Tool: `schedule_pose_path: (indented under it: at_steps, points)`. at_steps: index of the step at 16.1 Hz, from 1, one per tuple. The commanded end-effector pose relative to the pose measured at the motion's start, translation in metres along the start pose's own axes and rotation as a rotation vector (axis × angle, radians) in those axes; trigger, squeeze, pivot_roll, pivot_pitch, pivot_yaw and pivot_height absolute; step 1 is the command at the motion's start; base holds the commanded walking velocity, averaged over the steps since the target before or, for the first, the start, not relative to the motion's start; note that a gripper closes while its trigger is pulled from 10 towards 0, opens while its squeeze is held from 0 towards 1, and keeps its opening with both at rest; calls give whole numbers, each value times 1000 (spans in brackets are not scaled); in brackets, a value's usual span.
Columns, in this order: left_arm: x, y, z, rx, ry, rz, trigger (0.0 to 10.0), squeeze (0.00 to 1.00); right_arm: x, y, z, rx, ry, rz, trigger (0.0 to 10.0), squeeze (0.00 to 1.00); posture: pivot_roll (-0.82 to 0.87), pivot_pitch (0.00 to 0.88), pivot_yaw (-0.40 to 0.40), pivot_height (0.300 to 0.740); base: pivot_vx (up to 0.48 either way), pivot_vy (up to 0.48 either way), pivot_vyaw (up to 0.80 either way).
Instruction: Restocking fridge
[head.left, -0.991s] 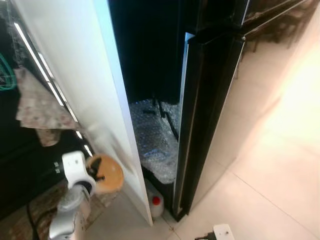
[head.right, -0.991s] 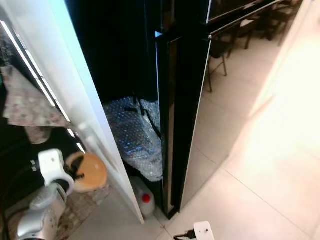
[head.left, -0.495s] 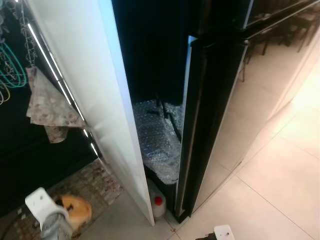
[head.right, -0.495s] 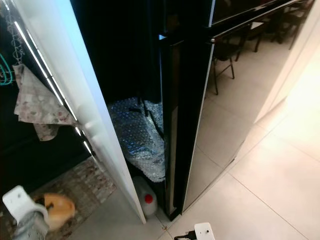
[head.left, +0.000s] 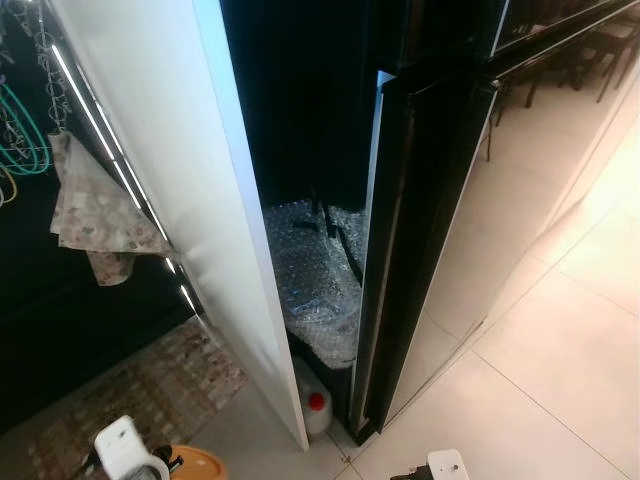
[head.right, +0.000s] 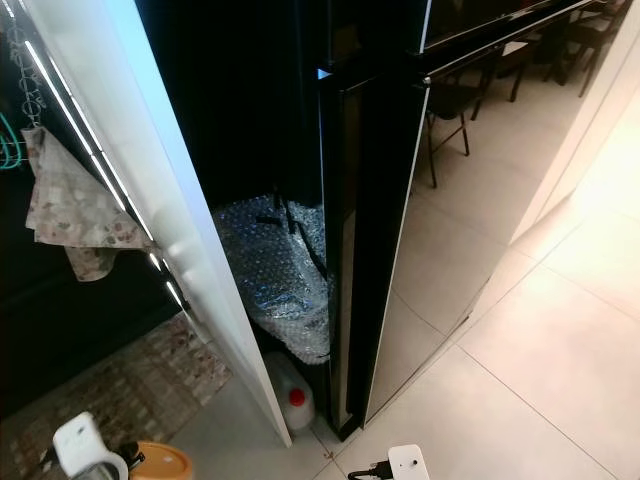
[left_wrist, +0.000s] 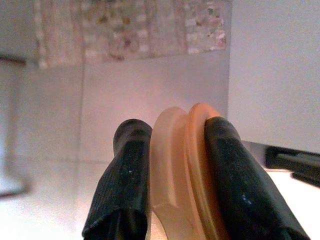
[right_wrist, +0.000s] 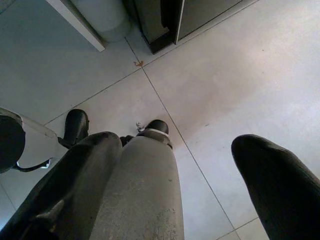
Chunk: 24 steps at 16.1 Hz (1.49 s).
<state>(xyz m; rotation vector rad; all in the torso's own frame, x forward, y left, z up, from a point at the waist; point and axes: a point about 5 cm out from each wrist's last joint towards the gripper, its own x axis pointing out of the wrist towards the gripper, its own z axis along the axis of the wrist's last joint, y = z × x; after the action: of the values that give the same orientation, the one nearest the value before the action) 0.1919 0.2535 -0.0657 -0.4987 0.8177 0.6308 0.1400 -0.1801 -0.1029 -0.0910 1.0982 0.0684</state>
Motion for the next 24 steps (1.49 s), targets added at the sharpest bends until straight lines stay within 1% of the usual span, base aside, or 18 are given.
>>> schedule_pose_path:
  at_steps: [1, 2, 5, 6, 8, 11, 13, 16, 17, 19, 24]
  points:
    - [0, 2, 2, -51, -4, 1, 10000, 0, 0, 2, 0, 14, -5, 1, 10000, 0, 72, 0, 66, 740, 0, 0, 0]
    - [0, 2, -1, -102, 5, -4, 10000, 0, 0, 3, 0, 21, -8, -4, 10000, 0, 69, 0, 69, 740, 0, 0, 0]
    - [0, -1, -10, -55, 28, -25, 10000, 0, 0, 3, 1, 73, -36, -29, 10000, 0, 51, 0, 77, 740, 0, 0, 0]
    - [-1, -3, -11, -50, 27, -38, 10000, 0, -1, 2, 2, 158, -80, -66, 10000, 0, 49, 0, 76, 740, 0, 0, 0]
    - [-1, -4, -12, -46, 27, -46, 10000, 0, -1, 2, 2, 208, -105, -75, 10000, 0, 32, 0, 78, 740, 0, 0, 0]
    - [-1, -10, -14, -24, 40, -74, 10000, 0, -1, 0, -2, 218, -72, -110, 10000, 0, 40, 0, 74, 740, 0, 82, 0]
    - [-1, -14, -12, -17, 31, -86, 10000, 0, -1, 0, -3, 206, -52, -105, 10000, 0, 42, 0, 75, 740, 0, 276, 0]
    - [0, -14, -11, -10, 30, -89, 10000, 0, -1, 0, -3, 210, -50, -108, 10000, 0, 43, 0, 75, 740, 0, 277, 0]
    - [0, -14, -11, 10, 32, -90, 10000, 0, -1, 0, -3, 214, -45, -112, 10000, 0, 42, 0, 76, 740, 0, 274, 0]
    - [-1, -13, -14, 28, 38, -93, 10000, 0, -1, 0, -3, 215, -42, -113, 10000, 0, 43, 5, 76, 740, 0, 274, -703]
    - [-1, -13, -14, 31, 37, -89, 10000, 0, -1, 1, -2, 203, -39, -109, 10000, 0, 47, 16, 77, 740, 0, 265, -618]
